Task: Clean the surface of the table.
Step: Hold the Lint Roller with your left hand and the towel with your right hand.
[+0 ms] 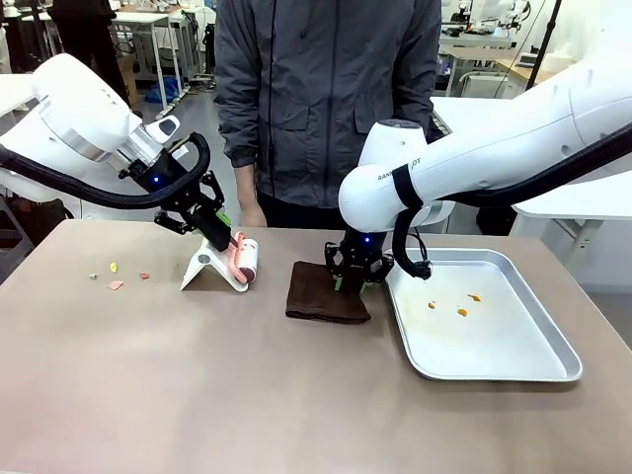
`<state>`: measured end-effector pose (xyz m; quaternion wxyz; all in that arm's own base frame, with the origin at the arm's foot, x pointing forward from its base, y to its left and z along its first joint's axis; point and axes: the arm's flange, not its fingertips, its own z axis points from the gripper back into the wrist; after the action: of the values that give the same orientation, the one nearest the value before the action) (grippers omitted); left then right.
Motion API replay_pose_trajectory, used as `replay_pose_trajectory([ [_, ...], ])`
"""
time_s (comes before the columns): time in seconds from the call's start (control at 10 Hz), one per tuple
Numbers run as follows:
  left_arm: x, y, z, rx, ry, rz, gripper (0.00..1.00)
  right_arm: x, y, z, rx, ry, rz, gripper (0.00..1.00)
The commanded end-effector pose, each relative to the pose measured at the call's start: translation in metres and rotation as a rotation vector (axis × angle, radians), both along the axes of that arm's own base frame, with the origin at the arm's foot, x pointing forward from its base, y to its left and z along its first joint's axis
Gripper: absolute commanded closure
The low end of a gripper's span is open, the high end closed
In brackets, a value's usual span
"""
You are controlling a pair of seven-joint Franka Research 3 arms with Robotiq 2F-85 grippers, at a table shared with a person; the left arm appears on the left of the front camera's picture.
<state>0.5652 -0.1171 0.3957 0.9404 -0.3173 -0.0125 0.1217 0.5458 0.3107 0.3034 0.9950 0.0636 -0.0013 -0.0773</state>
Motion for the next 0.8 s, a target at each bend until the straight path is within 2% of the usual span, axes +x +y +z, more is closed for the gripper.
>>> replay_pose_trajectory([
  [0.0,-0.0041,0.0063,0.0026,0.022,-0.001,0.026,1.00,0.0001,0.0048,-0.0037,-0.022,0.011,-0.011,1.00],
  [0.7,-0.0060,0.0125,0.0064,-0.002,-0.036,0.008,1.00,0.0000,0.0043,-0.0029,0.019,0.027,0.001,1.00],
])
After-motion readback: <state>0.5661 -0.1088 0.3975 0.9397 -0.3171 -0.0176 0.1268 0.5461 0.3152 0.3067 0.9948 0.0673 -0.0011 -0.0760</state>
